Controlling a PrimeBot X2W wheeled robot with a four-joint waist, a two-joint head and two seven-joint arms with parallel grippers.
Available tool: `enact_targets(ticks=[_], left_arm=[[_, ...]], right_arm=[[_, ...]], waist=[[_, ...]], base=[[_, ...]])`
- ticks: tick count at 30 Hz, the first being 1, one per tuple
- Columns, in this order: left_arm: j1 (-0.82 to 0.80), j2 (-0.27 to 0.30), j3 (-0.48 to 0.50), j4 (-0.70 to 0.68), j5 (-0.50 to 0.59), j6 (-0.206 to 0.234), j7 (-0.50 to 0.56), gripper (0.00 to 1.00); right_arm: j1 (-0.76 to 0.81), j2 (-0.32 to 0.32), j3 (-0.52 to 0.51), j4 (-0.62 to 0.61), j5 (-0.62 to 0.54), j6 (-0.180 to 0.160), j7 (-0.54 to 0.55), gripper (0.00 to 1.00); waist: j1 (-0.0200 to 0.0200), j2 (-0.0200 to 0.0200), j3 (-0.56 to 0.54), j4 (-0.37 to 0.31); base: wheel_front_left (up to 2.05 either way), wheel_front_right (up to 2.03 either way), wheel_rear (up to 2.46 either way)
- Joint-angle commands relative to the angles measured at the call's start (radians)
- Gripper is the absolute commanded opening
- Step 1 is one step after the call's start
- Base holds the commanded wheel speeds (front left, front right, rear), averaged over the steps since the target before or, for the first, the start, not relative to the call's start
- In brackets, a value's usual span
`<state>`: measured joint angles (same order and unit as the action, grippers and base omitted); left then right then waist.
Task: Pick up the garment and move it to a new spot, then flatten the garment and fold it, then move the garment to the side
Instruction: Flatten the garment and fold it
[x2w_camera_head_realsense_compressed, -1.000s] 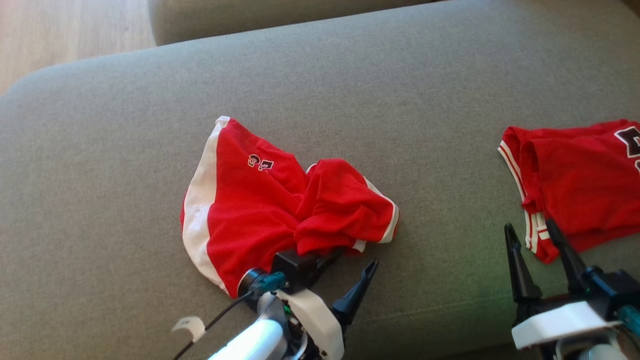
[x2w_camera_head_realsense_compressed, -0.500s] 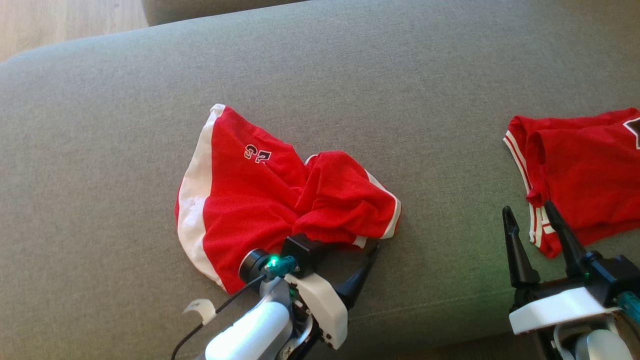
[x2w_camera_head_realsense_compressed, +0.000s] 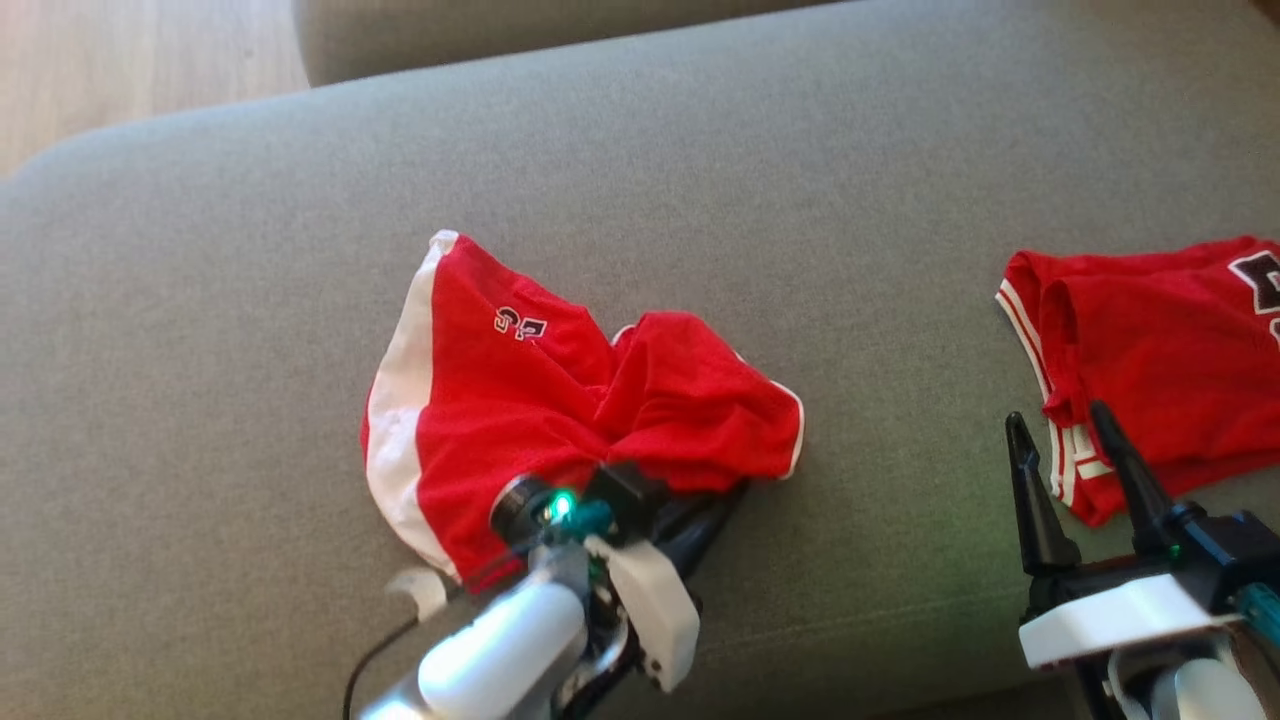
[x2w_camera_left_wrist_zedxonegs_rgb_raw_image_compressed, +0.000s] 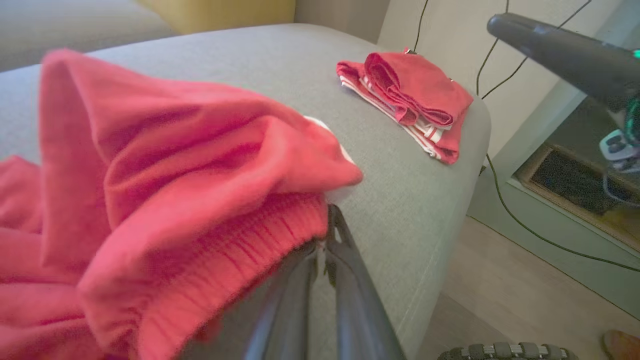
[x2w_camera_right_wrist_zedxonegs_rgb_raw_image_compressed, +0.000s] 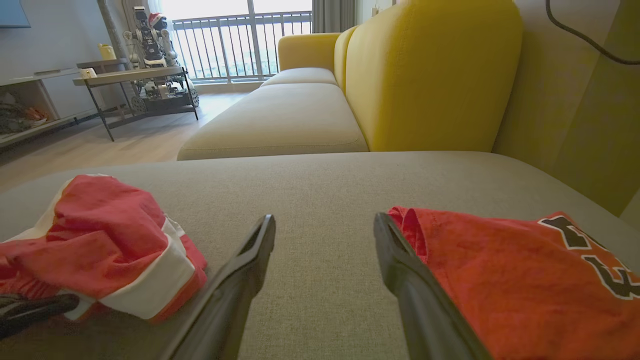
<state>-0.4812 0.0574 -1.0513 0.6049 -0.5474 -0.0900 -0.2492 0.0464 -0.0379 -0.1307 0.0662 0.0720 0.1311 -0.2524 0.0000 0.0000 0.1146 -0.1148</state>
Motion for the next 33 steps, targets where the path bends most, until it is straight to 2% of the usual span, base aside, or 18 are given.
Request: enact_targets(ticks=[1,4,8,13,17,20,26,30,33], left_arm=[[-0.092,0.006,0.03,-0.032,-0.019,-0.015,0.004,0.0],[-0.155,0.037,0.03,-0.056,-0.036,-0.029,0.044,0.0],[-0.316,0.13,-0.028,-0.127,-0.072,-0.039,0.188,0.0],[-0.567,0.27,-0.182,-0.245,-0.22,-0.04,0.419,0.0],[-0.757,0.341,-0.221,-0.298,-0.311,-0.04,0.557,0.0],[-0.877,0.36,-0.227,-0.316,-0.339,-0.04,0.572,0.0],[-1.016,0.387,-0.228,-0.265,-0.377,-0.041,0.491,0.0],[-0.928,0.422,-0.229,-0.286,-0.42,-0.041,0.517,0.0],[-0.796,0.487,-0.229,-0.356,-0.456,-0.041,0.521,0.0]], right_arm=[[-0.023,-0.012,0.02,-0.036,0.01,0.0,-0.009,1.0],[-0.017,-0.012,0.023,-0.033,0.019,0.0,-0.009,1.0],[-0.012,-0.012,0.041,-0.024,0.04,0.0,-0.009,1.0],[-0.022,-0.012,0.077,-0.012,0.066,0.0,-0.009,1.0],[-0.031,-0.012,0.094,-0.006,0.08,0.0,-0.009,1.0],[-0.038,-0.012,0.101,-0.005,0.086,0.0,-0.009,1.0],[-0.032,-0.012,0.095,-0.009,0.084,0.0,-0.009,1.0],[-0.024,-0.012,0.087,-0.024,0.081,0.0,-0.009,1.0],[-0.017,-0.012,0.088,-0.032,0.076,0.0,-0.009,1.0]], waist=[[0.0,0.0,-0.026,0.005],[0.0,0.0,-0.046,0.004],[0.0,0.0,-0.078,-0.013],[0.0,0.0,-0.089,-0.062],[0.0,0.0,-0.086,-0.107],[0.0,0.0,-0.084,-0.131],[0.0,0.0,-0.1,-0.137],[0.0,0.0,-0.106,-0.106],[0.0,0.0,-0.105,-0.081]], base=[[0.0,0.0,0.0],[0.0,0.0,0.0],[0.0,0.0,0.0],[0.0,0.0,0.0],[0.0,0.0,0.0],[0.0,0.0,0.0],[0.0,0.0,0.0],[0.0,0.0,0.0],[0.0,0.0,0.0]])
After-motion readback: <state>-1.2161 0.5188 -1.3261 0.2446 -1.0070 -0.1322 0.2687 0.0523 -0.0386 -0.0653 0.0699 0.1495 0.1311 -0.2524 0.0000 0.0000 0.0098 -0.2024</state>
